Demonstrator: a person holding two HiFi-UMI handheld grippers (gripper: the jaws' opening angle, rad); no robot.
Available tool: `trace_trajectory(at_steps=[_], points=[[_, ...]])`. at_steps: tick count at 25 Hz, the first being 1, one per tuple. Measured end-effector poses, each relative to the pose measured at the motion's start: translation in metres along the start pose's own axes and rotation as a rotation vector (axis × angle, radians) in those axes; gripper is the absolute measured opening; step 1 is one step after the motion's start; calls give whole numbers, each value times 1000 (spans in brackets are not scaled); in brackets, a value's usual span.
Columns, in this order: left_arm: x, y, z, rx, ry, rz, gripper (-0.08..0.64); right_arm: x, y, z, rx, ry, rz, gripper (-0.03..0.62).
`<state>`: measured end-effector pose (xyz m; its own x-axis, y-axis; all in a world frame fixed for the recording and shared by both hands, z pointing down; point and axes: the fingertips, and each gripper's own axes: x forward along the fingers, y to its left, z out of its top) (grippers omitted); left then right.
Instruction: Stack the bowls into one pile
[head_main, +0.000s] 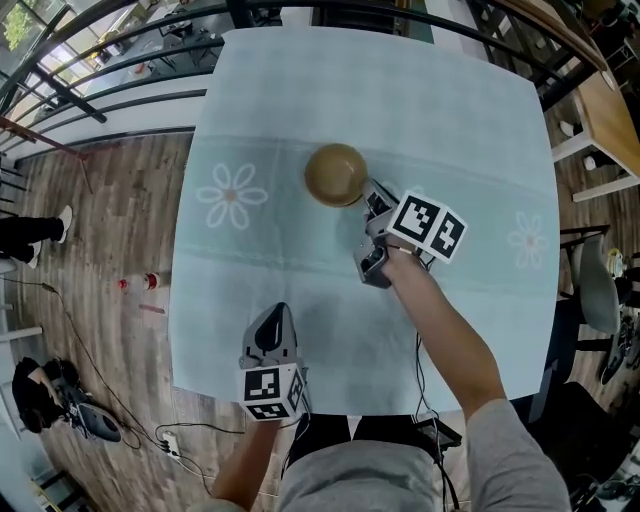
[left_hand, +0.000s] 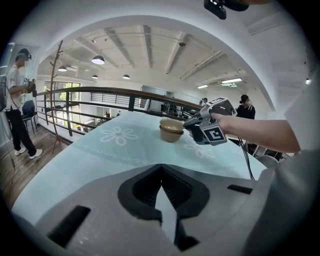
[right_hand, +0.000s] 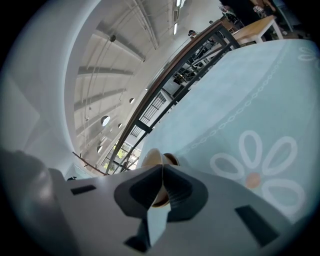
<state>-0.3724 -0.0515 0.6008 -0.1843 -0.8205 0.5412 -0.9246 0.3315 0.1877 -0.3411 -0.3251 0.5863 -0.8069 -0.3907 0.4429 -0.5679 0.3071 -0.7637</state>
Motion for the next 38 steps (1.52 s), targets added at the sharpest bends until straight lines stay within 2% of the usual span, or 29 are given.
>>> trace_trajectory(at_steps=[7,14,18,20,21,24,26,27,31,34,38], points=[[3,5,0,-6,3,-22,18,1,-8,-5,-9,2,-39,32],[7,9,-3,2,22,-40,18,1,-2,-4,-40,9,9,34],[6,8,-4,10,26,-53,18,-5,-5,-8,-72,16,3,34],[4,7,-5,22,34,-62,18,-7,-6,-8,-82,12,-2,64],[4,6,-4,27,38,-67,18,-9,-5,-7,-87,13,1,113],[-1,0,5,40,33,-85,18,-28,6,1,-127,-2,33,127],[-2,-5,18,63,13,-98,18,-50,23,13,-207,-34,81,122],[-3,-8,25,76,-1,-104,18,-63,34,21,-263,-59,108,98],[-24,-23,49,151,-48,-123,18,-142,77,45,-540,-184,147,45],[-50,-43,69,212,-94,-137,18,-216,103,48,-776,-250,139,42],[-94,-84,83,308,-148,-155,18,-315,104,32,-1045,-282,68,41]])
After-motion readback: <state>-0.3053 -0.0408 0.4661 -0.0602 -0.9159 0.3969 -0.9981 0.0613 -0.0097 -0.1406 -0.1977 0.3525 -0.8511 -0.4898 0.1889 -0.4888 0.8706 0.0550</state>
